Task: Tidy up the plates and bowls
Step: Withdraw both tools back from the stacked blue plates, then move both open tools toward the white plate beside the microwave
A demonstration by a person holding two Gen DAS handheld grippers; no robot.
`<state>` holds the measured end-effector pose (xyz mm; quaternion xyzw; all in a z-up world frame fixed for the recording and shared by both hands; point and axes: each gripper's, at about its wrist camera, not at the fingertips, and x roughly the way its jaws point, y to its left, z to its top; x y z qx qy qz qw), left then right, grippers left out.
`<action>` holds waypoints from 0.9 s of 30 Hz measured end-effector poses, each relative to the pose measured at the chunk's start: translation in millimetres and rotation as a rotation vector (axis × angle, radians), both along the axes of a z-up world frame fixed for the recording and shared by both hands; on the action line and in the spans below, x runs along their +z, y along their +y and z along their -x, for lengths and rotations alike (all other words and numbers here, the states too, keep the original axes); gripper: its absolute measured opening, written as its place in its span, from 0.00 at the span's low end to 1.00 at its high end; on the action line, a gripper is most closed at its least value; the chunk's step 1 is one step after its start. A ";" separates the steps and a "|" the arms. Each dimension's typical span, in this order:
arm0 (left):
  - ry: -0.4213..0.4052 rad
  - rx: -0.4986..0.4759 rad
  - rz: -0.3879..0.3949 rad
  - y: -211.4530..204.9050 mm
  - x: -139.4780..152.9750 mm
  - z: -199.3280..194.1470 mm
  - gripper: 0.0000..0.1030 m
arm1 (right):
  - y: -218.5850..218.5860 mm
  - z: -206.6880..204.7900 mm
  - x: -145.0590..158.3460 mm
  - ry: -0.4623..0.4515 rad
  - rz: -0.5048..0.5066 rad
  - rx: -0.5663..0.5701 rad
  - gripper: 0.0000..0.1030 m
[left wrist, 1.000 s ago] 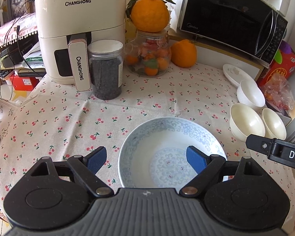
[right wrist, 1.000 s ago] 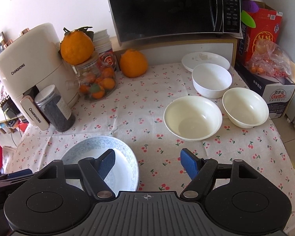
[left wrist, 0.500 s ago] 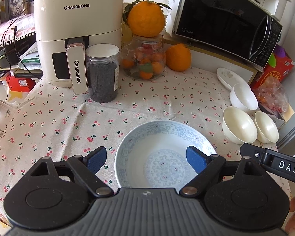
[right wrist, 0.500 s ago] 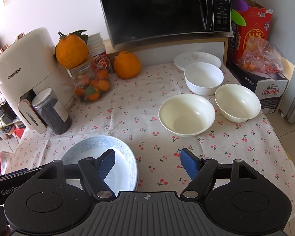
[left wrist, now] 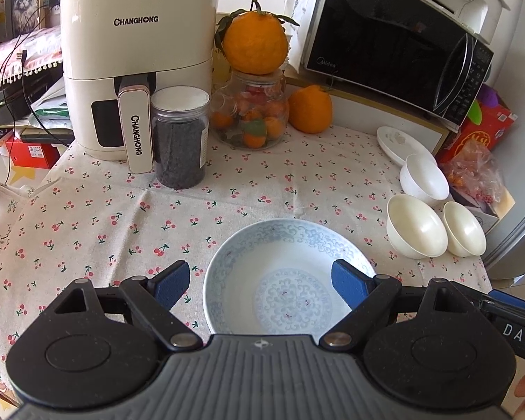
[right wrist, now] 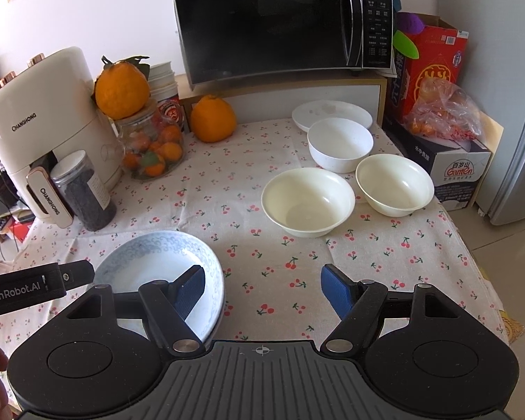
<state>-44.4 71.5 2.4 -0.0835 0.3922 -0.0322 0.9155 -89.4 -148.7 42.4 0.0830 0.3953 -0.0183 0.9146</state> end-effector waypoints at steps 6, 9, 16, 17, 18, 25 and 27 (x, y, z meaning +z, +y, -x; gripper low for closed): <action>-0.012 -0.013 0.024 -2.5 5.0 1.3 0.84 | -10.7 17.7 37.3 -0.046 0.028 0.013 0.72; -0.015 -0.020 0.044 -6.9 6.9 -0.4 0.84 | -23.7 25.3 53.9 -0.072 0.021 0.006 0.80; -0.020 -0.034 0.062 -20.7 5.3 -8.2 0.83 | -72.5 9.7 44.0 -0.058 -0.033 -0.070 0.82; -0.016 -0.029 0.065 -20.6 3.8 -10.1 0.83 | -79.9 3.8 39.1 -0.036 -0.055 -0.079 0.82; -0.011 -0.027 0.069 -20.9 2.6 -12.4 0.83 | -85.6 -1.0 36.1 -0.022 -0.075 -0.084 0.82; 0.045 -0.023 0.149 -27.7 -1.6 -38.3 0.83 | -128.8 -38.6 43.9 -0.035 -0.149 -0.101 0.82; 0.049 -0.024 0.171 -32.7 0.7 -49.1 0.83 | -144.4 -56.2 45.1 -0.031 -0.169 -0.121 0.82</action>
